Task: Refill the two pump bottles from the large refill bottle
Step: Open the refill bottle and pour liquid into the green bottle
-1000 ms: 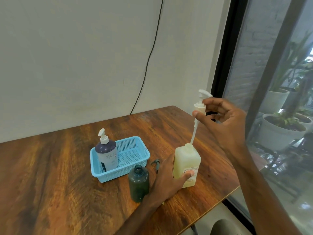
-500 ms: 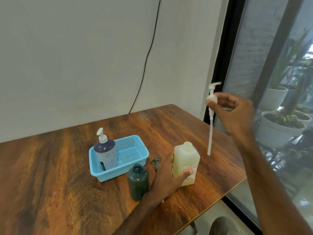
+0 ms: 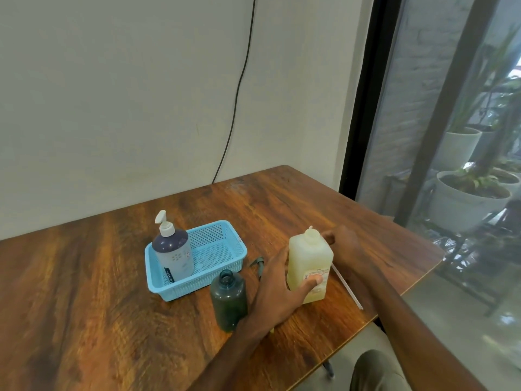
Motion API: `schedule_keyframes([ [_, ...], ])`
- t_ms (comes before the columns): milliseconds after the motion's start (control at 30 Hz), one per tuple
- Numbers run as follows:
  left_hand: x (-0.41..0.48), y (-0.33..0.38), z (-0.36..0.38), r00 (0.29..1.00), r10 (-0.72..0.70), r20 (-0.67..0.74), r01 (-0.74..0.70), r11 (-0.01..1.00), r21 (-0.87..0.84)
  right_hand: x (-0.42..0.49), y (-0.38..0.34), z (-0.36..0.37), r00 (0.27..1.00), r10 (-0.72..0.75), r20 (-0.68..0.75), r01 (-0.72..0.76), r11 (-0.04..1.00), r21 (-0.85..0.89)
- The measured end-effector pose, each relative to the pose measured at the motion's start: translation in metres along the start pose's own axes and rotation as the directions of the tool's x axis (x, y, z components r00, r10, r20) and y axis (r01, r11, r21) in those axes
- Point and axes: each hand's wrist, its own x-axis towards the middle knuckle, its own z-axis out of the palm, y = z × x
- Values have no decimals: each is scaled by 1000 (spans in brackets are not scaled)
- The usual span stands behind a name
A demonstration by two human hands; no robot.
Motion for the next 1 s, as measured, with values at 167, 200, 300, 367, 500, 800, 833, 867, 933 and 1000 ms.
schedule_keyframes([
  [167, 2, -2, 1, 1000, -13, -10, 13, 999, 39, -3, 7, 6, 999, 13, 47, -11, 999, -47],
  [200, 2, -2, 1, 1000, -14, -11, 14, 999, 40, -5, 10, 5, 999, 7, 44, -5, 999, -38],
  [300, 0, -1, 1, 1000, -17, -7, 17, 1000, 26, -24, 15, 1, 998, -13, -67, 16, 999, 49],
  [367, -2, -1, 1, 1000, -16, -11, 16, 1000, 24, -47, 15, -5, 988, -55, -142, 73, 989, 126],
  [500, -6, 3, 0, 1000, -3, -18, 3, 1000, 21, -93, 12, -12, 984, -120, -135, 147, 967, 208],
  [800, -23, 19, 0, 989, 82, -126, -56, 979, 197, -121, -5, 10, 992, -121, -22, 121, 927, 355],
  [833, -29, 23, -3, 985, 104, -136, -65, 963, 261, -120, -7, 13, 991, -127, -29, 130, 937, 325],
  [867, -35, 26, -7, 982, 119, -145, -69, 948, 311, -120, -9, 15, 991, -129, -41, 135, 944, 301],
  [933, -49, 31, -14, 971, 171, -164, -103, 928, 359, -120, -15, 19, 990, -117, -73, 134, 942, 306],
  [1000, -65, 34, -24, 941, 280, -191, -190, 903, 386, -119, -19, 24, 990, -86, -111, 120, 929, 350],
])
